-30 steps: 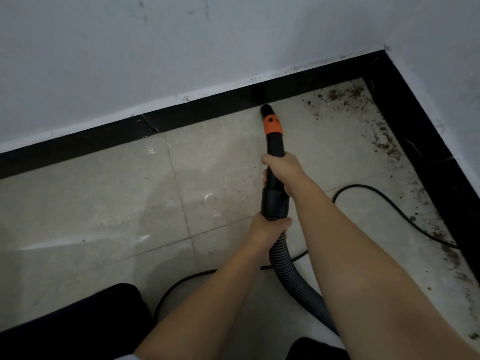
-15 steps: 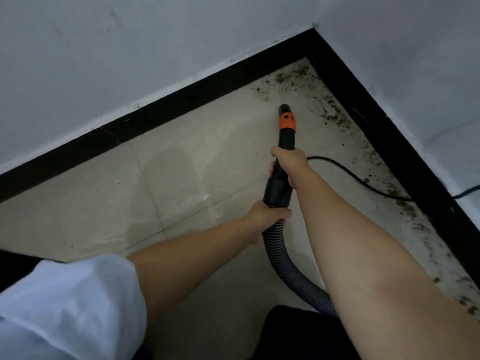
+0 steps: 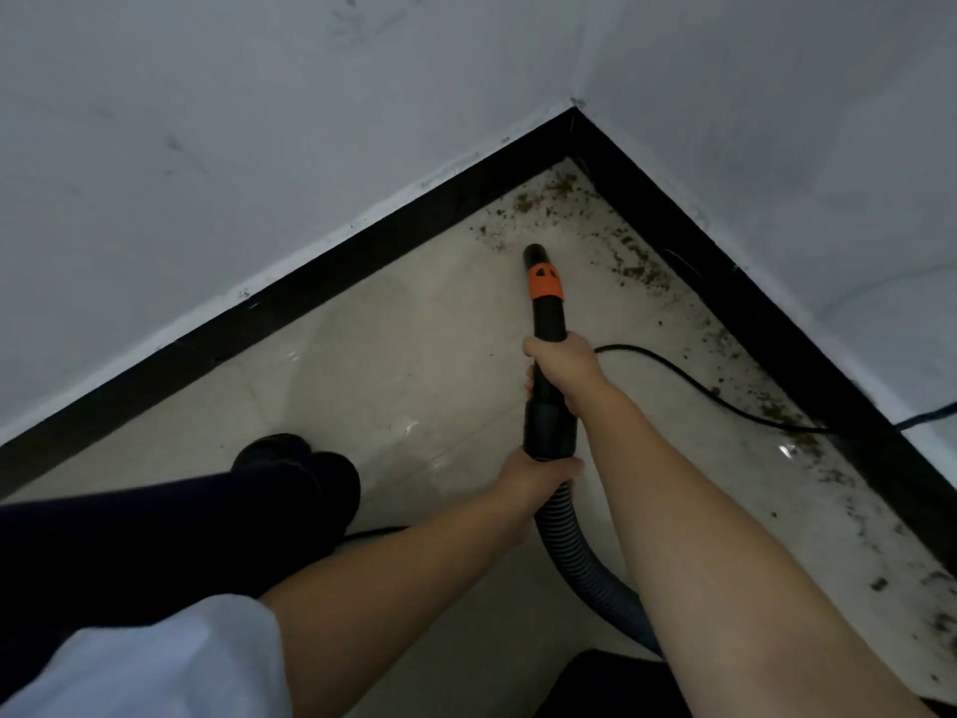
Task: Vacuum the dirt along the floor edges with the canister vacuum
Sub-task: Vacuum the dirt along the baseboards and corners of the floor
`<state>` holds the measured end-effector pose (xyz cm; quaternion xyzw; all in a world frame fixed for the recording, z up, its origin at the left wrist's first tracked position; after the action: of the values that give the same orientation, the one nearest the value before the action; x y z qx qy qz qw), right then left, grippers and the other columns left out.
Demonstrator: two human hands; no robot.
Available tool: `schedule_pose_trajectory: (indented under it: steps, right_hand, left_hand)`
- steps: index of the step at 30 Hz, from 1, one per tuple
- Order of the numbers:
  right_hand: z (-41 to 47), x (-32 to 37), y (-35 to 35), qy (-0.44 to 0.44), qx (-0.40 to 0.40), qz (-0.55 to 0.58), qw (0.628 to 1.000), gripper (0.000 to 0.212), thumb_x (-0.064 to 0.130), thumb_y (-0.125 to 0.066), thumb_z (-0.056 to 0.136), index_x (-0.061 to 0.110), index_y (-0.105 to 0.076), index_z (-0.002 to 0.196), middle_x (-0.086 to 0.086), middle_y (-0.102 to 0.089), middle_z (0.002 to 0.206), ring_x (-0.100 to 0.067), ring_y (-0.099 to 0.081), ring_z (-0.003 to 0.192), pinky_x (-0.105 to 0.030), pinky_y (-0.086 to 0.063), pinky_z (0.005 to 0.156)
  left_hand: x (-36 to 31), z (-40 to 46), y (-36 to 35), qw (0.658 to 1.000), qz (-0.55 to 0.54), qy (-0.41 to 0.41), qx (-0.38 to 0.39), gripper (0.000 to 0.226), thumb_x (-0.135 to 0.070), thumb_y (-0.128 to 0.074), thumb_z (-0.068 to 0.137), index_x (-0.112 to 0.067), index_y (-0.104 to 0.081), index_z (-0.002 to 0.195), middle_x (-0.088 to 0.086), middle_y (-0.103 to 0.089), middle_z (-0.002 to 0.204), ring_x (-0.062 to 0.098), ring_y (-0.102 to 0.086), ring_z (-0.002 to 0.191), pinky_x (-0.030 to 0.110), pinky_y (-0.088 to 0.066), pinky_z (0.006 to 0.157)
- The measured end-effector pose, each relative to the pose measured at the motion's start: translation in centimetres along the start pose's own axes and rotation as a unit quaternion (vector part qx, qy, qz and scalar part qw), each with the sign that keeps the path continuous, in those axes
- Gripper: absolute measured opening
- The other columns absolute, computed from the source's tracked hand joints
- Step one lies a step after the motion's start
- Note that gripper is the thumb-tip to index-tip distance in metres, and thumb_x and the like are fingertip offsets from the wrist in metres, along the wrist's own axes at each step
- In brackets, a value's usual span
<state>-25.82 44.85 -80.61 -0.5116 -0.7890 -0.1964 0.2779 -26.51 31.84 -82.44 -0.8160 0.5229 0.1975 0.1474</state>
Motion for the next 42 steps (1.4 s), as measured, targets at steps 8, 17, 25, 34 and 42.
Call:
schedule_pose_trajectory:
  steps: [8, 17, 25, 34, 42]
  right_hand:
    - [-0.5, -0.2, -4.3, -0.006, 0.008, -0.018, 1.000, 0.015, 0.007, -0.058, 0.084, 0.007, -0.049, 0.096, -0.009, -0.052, 0.065, -0.020, -0.051, 0.051, -0.028, -0.047, 0.050]
    - [-0.2, 0.4, -2.6, -0.008, -0.103, 0.074, 0.992, 0.019, 0.008, -0.058, 0.086, 0.005, -0.047, 0.101, -0.009, -0.052, 0.064, -0.020, -0.049, 0.049, -0.029, -0.048, 0.051]
    - [-0.1, 1.9, 0.9, -0.010, -0.119, 0.083, 0.989, 0.011, 0.007, -0.058, 0.086, 0.008, -0.047, 0.085, -0.010, -0.051, 0.065, -0.020, -0.050, 0.050, -0.030, -0.048, 0.052]
    - [0.6, 2.3, -3.3, -0.010, -0.021, 0.001, 1.000, 0.017, 0.005, -0.058, 0.085, 0.003, -0.047, 0.098, -0.010, -0.051, 0.064, -0.020, -0.050, 0.050, -0.029, -0.048, 0.050]
    - [1.2, 2.6, -6.7, 0.002, 0.031, -0.023, 0.999, 0.016, 0.006, -0.057, 0.085, 0.004, -0.048, 0.098, -0.010, -0.052, 0.064, -0.019, -0.050, 0.050, -0.027, -0.048, 0.050]
  left_hand:
    - [0.6, 0.2, 3.7, 1.000, 0.001, 0.018, -0.005, 0.038, -0.015, -0.074, 0.076, -0.002, -0.065, 0.110, 0.018, -0.068, 0.108, 0.031, -0.064, 0.102, 0.046, -0.052, 0.093]
    - [-2.0, 0.4, 4.9, 0.995, 0.079, -0.006, 0.062, 0.006, -0.002, -0.065, 0.074, -0.001, -0.062, 0.080, 0.018, -0.062, 0.075, 0.026, -0.059, 0.065, 0.024, -0.052, 0.056]
    - [-4.1, 0.0, 2.0, 0.994, 0.065, -0.010, 0.087, 0.012, -0.004, -0.064, 0.083, -0.010, -0.054, 0.080, 0.004, -0.054, 0.066, 0.012, -0.050, 0.056, 0.012, -0.043, 0.038]
    - [-2.6, 0.1, 3.1, 0.999, -0.031, 0.004, 0.022, 0.032, -0.007, -0.073, 0.071, 0.002, -0.063, 0.100, 0.022, -0.068, 0.095, 0.034, -0.065, 0.087, 0.042, -0.057, 0.080]
    - [-2.4, 0.2, 5.5, 0.996, -0.088, 0.005, -0.017, 0.043, -0.010, -0.075, 0.071, 0.002, -0.062, 0.110, 0.019, -0.065, 0.097, 0.030, -0.063, 0.086, 0.034, -0.055, 0.076]
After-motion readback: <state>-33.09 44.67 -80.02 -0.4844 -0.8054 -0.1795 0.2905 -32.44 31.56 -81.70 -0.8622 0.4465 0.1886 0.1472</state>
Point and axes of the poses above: each hand's wrist, its own z-axis towards the middle knuckle, its own y-axis out of the back of the hand, x = y × z, the point moved 5 cm from there along z, towards the middle knuckle
